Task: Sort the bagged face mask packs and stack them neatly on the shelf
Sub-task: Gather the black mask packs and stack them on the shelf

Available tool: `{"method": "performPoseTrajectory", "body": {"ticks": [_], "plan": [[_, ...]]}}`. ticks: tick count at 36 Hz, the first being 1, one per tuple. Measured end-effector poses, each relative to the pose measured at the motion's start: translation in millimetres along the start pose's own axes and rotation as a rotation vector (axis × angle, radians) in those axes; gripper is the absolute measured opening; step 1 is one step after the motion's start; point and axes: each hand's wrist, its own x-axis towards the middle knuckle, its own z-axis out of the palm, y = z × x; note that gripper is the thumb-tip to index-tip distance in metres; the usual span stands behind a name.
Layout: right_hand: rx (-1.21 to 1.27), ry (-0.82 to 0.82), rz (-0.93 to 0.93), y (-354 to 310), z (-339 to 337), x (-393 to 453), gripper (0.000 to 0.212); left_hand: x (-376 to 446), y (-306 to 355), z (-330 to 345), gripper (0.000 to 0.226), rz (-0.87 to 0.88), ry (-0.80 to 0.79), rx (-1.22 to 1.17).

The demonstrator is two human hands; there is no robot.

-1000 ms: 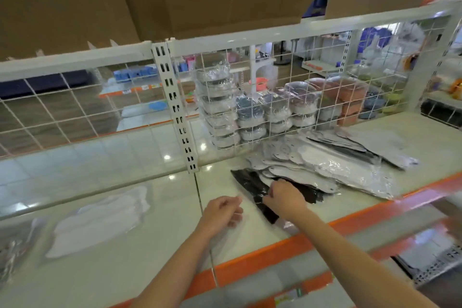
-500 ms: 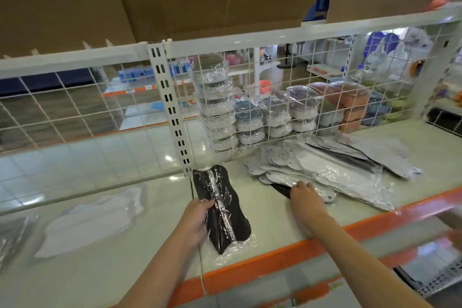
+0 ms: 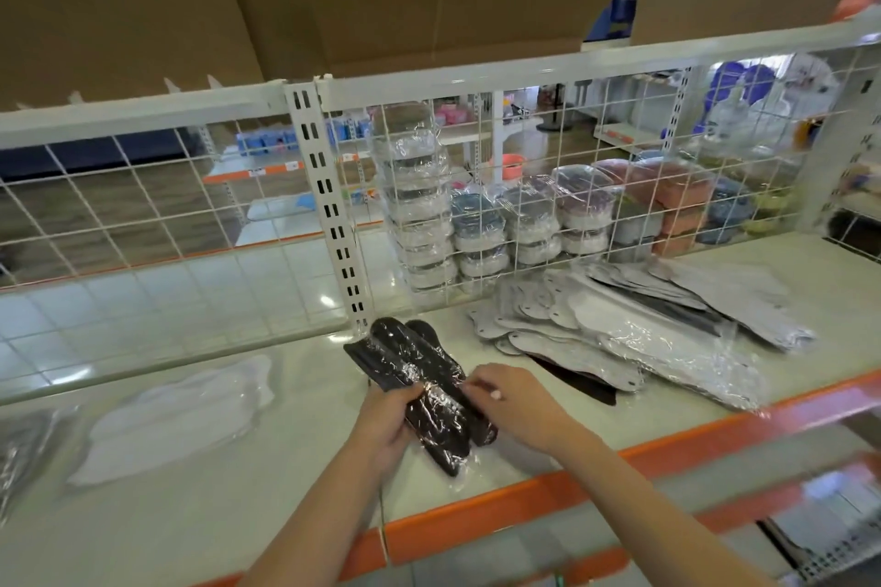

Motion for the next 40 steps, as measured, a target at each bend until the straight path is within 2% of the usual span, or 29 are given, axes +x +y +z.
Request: {"method": "performPoseTrajectory", "body": {"ticks": [2,5,9,14,17,20,22,25,28,32,37,40], "plan": [[-0.302,0.095,0.139,22,-9,3,0.025,-1,3,-4,0.030,0.016,0.025,0.008],[-0.715,0.069,0.350,53,-25,-5,0.036,-5,10,-11,0.031,0.027,0.010,-0.031],[-0.871,0.080,0.374,76,-31,-14,0.039,-15,15,-11,0.023,0.070,-0.008,-0.025],[-0.884,0.027,0.348,74,-37,-7,0.045,-17,14,-10,0.020,0.032,0.022,0.015],[-0.812,0.078,0.367,68,-42,-3,0.035,-14,11,-11,0.023,0.006,0.037,0.059],[-0.509,0.153,0.342,46,-36,2,0.024,-12,6,-8,0.025,-0.013,0.013,0.055],[-0.229,0.163,0.254,25,-26,1,0.009,-14,4,-5,0.037,-0.052,-0.041,0.022],[-0.010,0.047,0.008,-3,-9,-5,0.006,-16,3,-1,0.050,-0.094,-0.145,-0.036],[0.151,-0.105,-0.131,-15,2,-11,0.013,-15,1,2,0.040,-0.069,-0.117,-0.049],[0.017,-0.007,-0.033,4,-4,-4,0.021,-13,3,-2,0.031,-0.040,0.042,0.031],[-0.353,0.052,0.297,46,-13,-3,0.021,-22,12,-9,0.018,-0.029,0.064,0.001],[-0.534,0.073,0.334,57,-17,-8,0.031,-22,12,-12,0.020,-0.019,0.064,-0.029]]}}
